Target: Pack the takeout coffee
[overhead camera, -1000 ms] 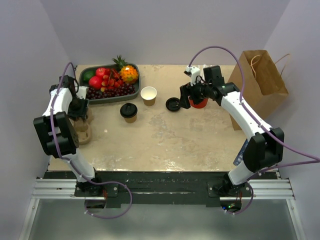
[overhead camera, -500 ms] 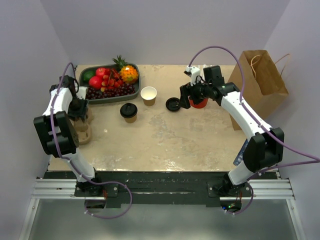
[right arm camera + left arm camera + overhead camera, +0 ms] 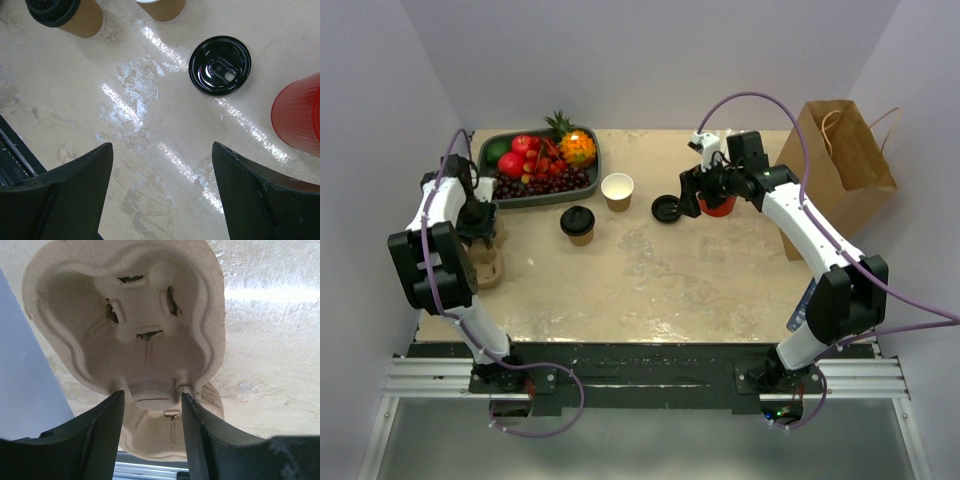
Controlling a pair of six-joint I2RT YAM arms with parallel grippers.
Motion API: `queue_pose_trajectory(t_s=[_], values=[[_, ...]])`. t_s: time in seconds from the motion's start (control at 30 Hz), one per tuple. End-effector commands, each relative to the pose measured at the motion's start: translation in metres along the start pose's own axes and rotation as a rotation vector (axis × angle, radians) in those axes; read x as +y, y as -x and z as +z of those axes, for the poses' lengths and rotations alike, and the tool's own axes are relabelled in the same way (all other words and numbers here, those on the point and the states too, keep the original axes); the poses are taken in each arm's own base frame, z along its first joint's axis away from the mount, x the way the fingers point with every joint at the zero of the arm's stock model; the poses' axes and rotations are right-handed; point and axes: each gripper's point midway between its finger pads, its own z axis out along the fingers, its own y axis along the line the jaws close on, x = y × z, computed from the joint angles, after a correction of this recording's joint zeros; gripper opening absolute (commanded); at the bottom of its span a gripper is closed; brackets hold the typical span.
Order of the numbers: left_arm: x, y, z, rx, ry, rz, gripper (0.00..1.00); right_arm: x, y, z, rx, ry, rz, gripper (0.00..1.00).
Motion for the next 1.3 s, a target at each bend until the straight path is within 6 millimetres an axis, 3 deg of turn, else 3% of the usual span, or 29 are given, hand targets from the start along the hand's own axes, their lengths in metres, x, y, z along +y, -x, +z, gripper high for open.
queue_pose_trajectory(t_s=[0.0,0.67,0.87,1.1,1.27], values=[[0.003,-0.001,0.002,-0.004,-0.002,-0.035,0.54,0.003,0.015,-0.004,-0.046,0.014,-0.028,0.83],[0.001,0.005,0.008,-0.013,-0.042,-0.05,0.45,0.001,0.013,-0.003,-0.04,0.008,-0.03,0.83],[0.013,0.004,-0.017,-0.043,0.007,-0.054,0.36,0.001,0.013,-0.008,-0.039,0.0,-0.046,0.83],[0.007,0.01,-0.059,-0.123,-0.038,-0.038,0.21,0.002,0.013,-0.004,-0.035,0.01,-0.04,0.83],[0.013,0.007,-0.061,-0.122,-0.036,-0.002,0.09,0.001,0.022,-0.001,-0.046,0.023,-0.035,0.83]])
